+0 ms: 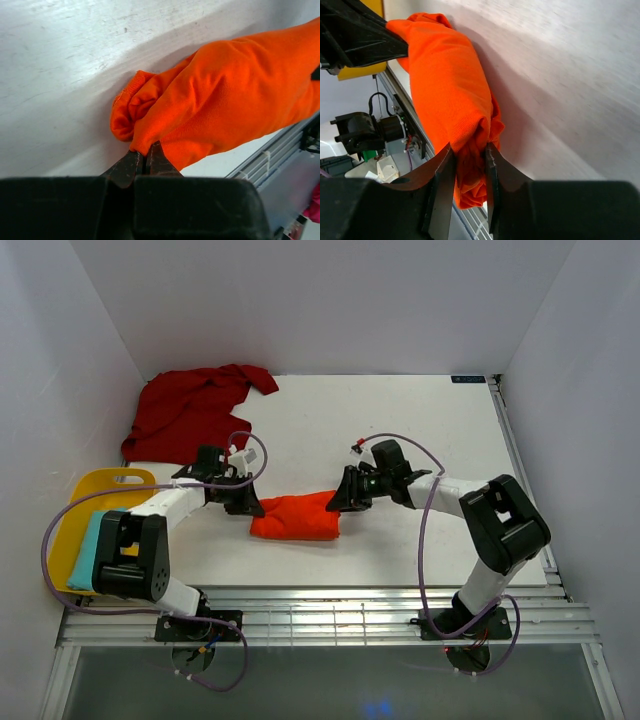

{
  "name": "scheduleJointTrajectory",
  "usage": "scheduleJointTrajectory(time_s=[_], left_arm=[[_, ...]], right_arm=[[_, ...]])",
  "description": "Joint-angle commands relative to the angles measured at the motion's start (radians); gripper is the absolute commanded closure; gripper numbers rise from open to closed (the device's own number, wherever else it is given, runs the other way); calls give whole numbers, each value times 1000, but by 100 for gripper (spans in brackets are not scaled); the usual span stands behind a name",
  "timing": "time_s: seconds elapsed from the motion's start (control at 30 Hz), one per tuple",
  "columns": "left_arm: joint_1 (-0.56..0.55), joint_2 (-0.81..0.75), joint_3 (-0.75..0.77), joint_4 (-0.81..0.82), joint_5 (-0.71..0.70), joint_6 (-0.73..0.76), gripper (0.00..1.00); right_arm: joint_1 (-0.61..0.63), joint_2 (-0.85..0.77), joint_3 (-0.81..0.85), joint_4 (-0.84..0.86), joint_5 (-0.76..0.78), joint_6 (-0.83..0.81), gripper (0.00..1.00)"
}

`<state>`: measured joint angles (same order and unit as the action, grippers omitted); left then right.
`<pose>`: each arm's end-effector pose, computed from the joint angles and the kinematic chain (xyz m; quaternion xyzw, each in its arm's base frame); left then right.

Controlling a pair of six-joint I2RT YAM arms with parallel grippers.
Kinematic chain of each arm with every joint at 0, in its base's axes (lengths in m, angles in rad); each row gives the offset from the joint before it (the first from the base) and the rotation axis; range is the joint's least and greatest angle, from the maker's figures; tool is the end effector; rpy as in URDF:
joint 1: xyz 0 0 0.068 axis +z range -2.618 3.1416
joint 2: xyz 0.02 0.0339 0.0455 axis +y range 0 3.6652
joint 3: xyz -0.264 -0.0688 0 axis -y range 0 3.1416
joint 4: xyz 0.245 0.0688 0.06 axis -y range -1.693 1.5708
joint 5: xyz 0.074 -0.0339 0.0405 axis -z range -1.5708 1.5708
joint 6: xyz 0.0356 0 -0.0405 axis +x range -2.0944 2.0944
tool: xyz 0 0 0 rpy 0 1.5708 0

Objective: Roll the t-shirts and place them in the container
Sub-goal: Pick up the T-shirt from the center of the board.

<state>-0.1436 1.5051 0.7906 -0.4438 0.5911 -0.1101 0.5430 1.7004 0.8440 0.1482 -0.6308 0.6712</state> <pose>0.2630 -0.0581 0.1668 0.0753 0.9352 -0.3076 0.1583 0.2785 0.1926 0.1627 -0.0741 0.8701 0.4582 0.1657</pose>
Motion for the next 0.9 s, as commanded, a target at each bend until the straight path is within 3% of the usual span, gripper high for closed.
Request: scheduleJointTrajectory(time_s=[0.0, 0.17, 0.33, 0.53, 0.67, 0.87], left_arm=[[18, -72, 42, -58, -80, 76, 100], [47, -85, 93, -154, -126, 105, 100], [99, -124, 166, -228, -186, 202, 100], [206, -169, 281, -314, -264, 276, 100], [251, -197, 360, -355, -332, 341, 100], [294, -243, 464, -430, -408, 411, 100]], right_arm=[[47, 5, 91, 7, 14, 36, 92], [84, 59, 121, 94, 16, 131, 92], [124, 145, 291, 63, 22, 140, 92], [173, 223, 404, 126, 13, 248, 92], [233, 295, 596, 85, 16, 268, 92], [308, 383, 739, 145, 33, 393, 92]])
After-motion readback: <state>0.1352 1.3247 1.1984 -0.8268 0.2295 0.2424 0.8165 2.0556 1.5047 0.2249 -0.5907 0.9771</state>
